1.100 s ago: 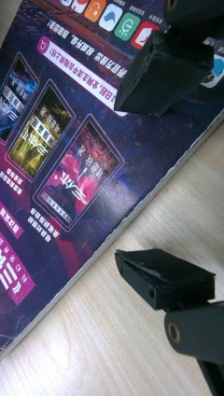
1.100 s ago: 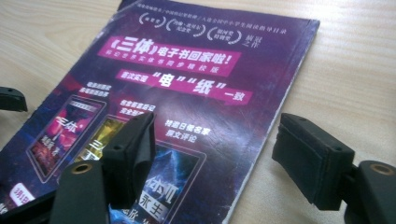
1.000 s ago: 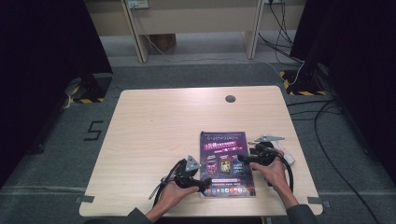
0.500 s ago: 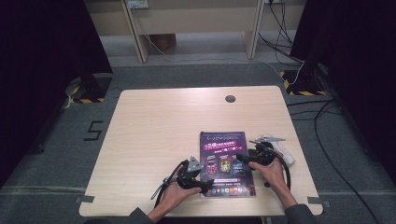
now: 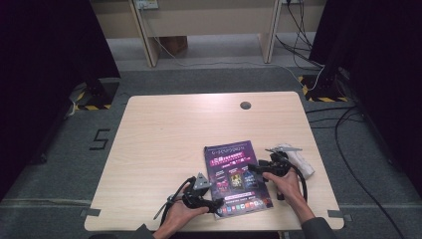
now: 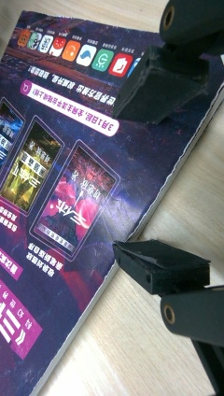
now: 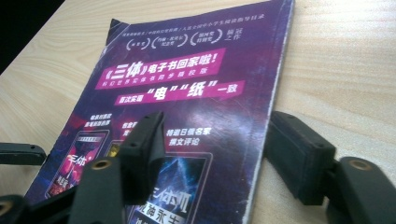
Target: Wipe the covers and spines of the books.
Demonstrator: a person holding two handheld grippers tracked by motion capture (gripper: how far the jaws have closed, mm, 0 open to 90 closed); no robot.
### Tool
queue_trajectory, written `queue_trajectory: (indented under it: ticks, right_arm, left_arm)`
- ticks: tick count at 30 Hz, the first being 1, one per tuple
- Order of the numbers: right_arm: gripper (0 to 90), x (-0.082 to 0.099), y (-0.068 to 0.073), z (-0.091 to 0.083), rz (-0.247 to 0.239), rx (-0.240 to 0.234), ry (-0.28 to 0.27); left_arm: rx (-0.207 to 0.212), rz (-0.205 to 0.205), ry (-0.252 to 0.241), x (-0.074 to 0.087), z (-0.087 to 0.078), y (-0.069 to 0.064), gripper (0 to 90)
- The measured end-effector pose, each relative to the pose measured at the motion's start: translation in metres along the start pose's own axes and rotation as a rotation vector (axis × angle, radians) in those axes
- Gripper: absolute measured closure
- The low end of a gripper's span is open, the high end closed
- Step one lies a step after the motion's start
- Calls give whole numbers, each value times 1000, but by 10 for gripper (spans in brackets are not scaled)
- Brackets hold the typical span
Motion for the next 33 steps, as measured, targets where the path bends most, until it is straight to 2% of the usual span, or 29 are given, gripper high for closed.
queue_trajectory:
  ticks: [6, 10, 12, 14, 16, 17, 20, 22, 23, 24, 26, 29, 33]
  right_arm:
    - [400, 0, 2, 2, -11, 15, 0]
    - [399, -1, 2, 3, 56, -7, -25]
    - [399, -1, 1, 2, 65, -17, -30]
    - [399, 0, 1, 2, 109, -38, -39]
    - [399, 0, 1, 1, 124, -48, -39]
    - [423, 1, 2, 0, 148, -67, -42]
    - [510, -2, 3, -5, 145, -94, -54]
    - [591, -4, 4, -9, 125, -113, -51]
    - [591, -4, 4, -9, 125, -113, -51]
    - [646, -1, 11, -7, 105, -147, -23]
    - [666, -4, 14, -7, 24, -112, 2]
    - [674, -7, 17, -9, -47, -92, 40]
    - [688, -6, 16, -7, -71, -91, 65]
  left_arm:
    - [9, 6, 7, 0, 0, -1, 254]
    - [5, 7, -2, 2, 0, -4, 256]
    - [3, 8, -7, 3, 0, -4, 261]
    - [1, 7, -21, 4, 0, -6, 261]
    - [-7, 5, -29, 4, 0, -6, 261]
    - [-14, 2, -35, 5, 0, -7, 264]
    - [-21, -4, -36, 5, 0, -7, 266]
    - [-27, -6, -38, 5, 0, -6, 267]
    - [-27, -6, -38, 5, 0, -6, 267]
    - [-28, -6, -37, 5, 0, -6, 267]
    - [-29, -7, -37, 5, -1, -6, 267]
    - [-30, -5, -36, 5, -1, -6, 266]
    - [-33, -6, -39, 5, -1, -6, 265]
Point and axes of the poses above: each handheld gripper's, and its own axes: z roughly forward along the jaws, x roughly out of its underside, y roughly to its left, the point moved 7 cm from there along z, roughly forward along the jaws, and after that the axes turned 10 degrees about -z, right-handed, at the moved point
